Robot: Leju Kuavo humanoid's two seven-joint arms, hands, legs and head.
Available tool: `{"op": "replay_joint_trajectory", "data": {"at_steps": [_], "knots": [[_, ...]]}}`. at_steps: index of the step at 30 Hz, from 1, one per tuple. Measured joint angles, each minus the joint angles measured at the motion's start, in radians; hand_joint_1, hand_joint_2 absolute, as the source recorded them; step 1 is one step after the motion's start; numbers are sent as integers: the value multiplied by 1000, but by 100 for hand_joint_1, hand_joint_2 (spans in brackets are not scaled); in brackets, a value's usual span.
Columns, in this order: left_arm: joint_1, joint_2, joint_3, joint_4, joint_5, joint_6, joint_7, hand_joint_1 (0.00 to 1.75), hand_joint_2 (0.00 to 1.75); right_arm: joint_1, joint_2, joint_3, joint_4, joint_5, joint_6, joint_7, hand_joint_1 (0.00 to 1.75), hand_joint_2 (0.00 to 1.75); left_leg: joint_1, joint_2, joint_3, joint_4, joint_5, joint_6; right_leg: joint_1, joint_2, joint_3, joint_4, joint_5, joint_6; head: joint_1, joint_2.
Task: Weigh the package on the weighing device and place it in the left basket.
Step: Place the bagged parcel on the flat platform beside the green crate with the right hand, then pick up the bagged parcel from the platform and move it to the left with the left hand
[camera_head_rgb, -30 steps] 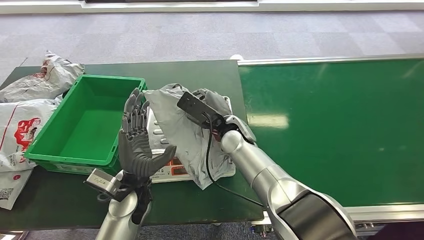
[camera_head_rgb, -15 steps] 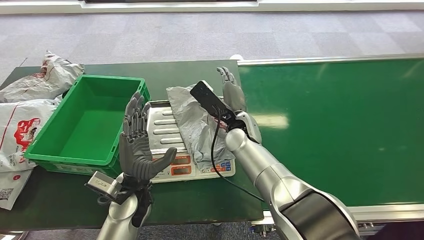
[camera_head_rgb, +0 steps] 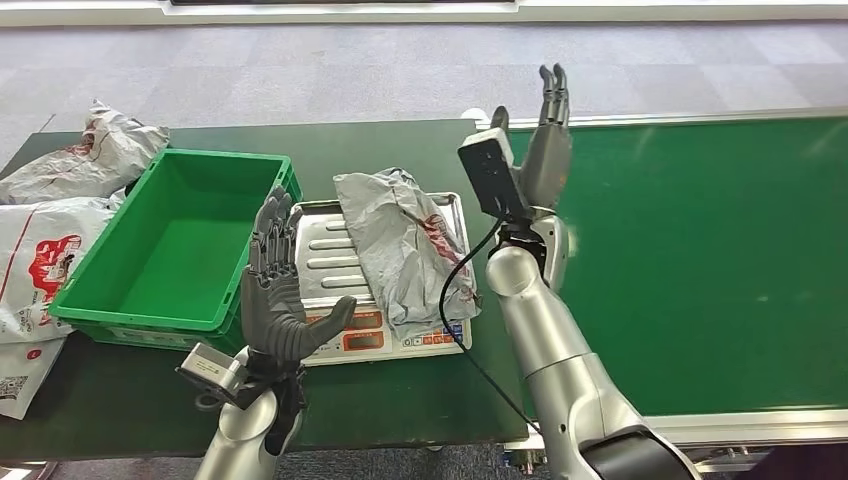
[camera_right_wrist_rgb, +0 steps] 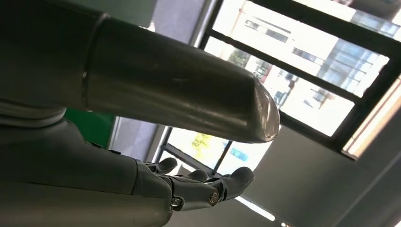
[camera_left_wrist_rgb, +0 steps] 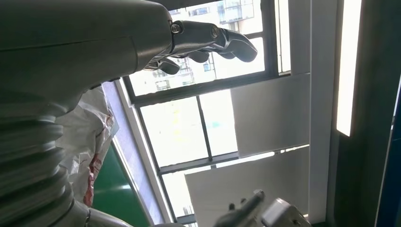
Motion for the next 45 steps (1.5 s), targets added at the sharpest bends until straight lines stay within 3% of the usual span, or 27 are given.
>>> {"op": "replay_joint_trajectory", "data": {"at_steps": [3, 6, 9, 15, 26, 34, 45], "knots": [[0, 0, 1, 5, -40, 14, 8, 0, 175, 79, 1, -47, -220, -81, 0, -109, 0, 175, -1, 0, 0, 0, 0, 0, -1, -1, -1, 0, 0, 0, 0, 0], [-9, 5, 3, 34, -179, 71, 73, 0, 175, 171, 2, -96, -501, -155, 0, -223, 0, 175, -1, -2, -1, 0, 0, 1, -1, -3, 0, 0, 0, 0, 0, 0], [-43, 20, 12, 103, -323, 124, 154, 0, 175, 269, 5, -106, -748, -171, 2, -247, 0, 175, -1, 2, -1, 0, -1, 1, -1, 0, -1, 0, 0, 0, 0, 0], [-78, 36, 19, 177, -359, 134, 175, 0, 175, 353, 6, -106, -965, -177, 6, -248, 0, 175, -1, 2, 0, 0, 0, 1, 0, 2, -1, 0, 0, 0, 0, 0], [-113, 46, 22, 240, -430, 122, 194, 0, 175, 372, 6, -106, -1052, -195, 6, -248, 0, 175, -1, 1, 0, 0, 1, 1, -1, 1, -1, 0, 1, 0, 0, 0], [-260, 65, -8, 515, -746, 55, 245, 0, 175, 372, 6, -79, -1042, -207, 7, -246, 0, 175, -1, 1, 0, 0, 2, 1, 0, 1, -1, 0, 3, 0, 0, 0], [-382, 48, -58, 760, -787, 2, 202, 0, 175, 371, 6, -56, -1022, -171, 8, -246, 0, 175, -1, 1, -1, 0, 2, 1, -1, 1, -1, 0, 3, 0, 0, 0]]}}
